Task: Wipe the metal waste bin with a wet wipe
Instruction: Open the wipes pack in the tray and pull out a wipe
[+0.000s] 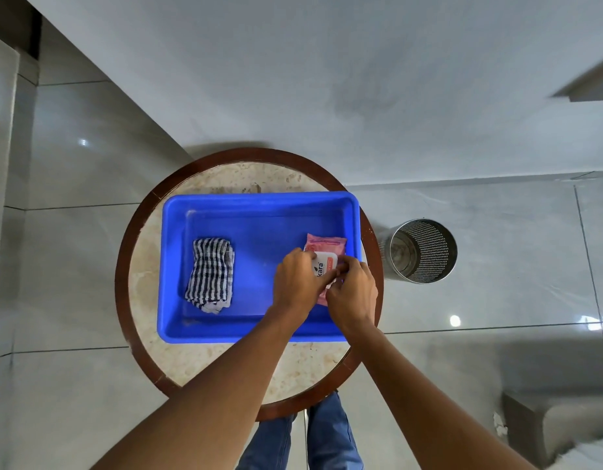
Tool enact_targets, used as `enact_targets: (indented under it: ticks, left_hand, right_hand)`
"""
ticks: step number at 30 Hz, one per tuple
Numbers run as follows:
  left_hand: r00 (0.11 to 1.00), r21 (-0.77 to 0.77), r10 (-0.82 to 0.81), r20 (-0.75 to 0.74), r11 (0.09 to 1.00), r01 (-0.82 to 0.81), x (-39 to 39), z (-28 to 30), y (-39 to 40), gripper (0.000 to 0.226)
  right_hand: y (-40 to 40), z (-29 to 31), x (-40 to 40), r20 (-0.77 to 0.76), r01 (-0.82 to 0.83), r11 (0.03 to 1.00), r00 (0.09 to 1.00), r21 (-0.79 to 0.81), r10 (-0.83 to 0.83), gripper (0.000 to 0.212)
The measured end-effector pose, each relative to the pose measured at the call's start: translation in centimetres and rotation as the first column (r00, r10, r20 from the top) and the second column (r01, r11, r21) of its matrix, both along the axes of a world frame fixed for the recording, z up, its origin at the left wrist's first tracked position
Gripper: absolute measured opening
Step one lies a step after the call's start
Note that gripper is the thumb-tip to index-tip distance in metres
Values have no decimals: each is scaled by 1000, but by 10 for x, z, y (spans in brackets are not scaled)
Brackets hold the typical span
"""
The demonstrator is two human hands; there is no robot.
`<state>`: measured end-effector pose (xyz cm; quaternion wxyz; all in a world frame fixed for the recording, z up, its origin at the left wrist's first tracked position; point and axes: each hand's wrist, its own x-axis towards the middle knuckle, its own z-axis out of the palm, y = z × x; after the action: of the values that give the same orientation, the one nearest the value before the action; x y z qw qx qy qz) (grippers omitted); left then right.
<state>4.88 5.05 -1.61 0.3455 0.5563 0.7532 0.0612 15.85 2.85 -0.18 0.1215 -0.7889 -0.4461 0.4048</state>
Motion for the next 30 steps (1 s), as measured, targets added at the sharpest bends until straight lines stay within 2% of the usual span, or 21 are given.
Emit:
enact_targets:
  ticks: [8, 12, 15, 19, 22, 24, 27, 30]
  left_hand:
    - [1000, 16, 4, -29, 1000, -4, 16, 2, 2, 54]
    - [1000, 32, -14, -25, 999, 15, 15, 3, 1, 52]
    - [999, 37, -15, 32, 999, 14, 7, 7, 1, 52]
    - [991, 61, -4, 137, 998, -4, -18, 6, 1, 31]
    - [975, 48, 87, 205, 994, -99, -42, 0, -3, 21]
    - [945, -14, 208, 252, 977, -212, -54, -6, -7, 15]
    - [874, -139, 369, 317, 929, -342, -63, -15, -12, 18]
    - [862, -159, 389, 324, 921, -355, -66, -18, -17, 23]
  right_hand:
    - [0, -3, 5, -32, -17, 1000, 999, -2, 17, 36]
    - [-2, -4, 11, -19, -102, 995, 995, 22, 102, 36]
    - [-3, -5, 13, -21, -128, 991, 991, 43, 129, 33]
    - [-2, -2, 12, -22, -136, 989, 990, 62, 138, 30]
    - [-1, 0, 14, -1, -177, 983, 984, 55, 177, 33]
    - [-1, 0, 16, 21, -225, 973, 974, 44, 225, 35]
    - [3, 2, 18, 56, -293, 955, 955, 53, 290, 37]
    - [8, 0, 20, 104, -354, 933, 932, 62, 347, 38]
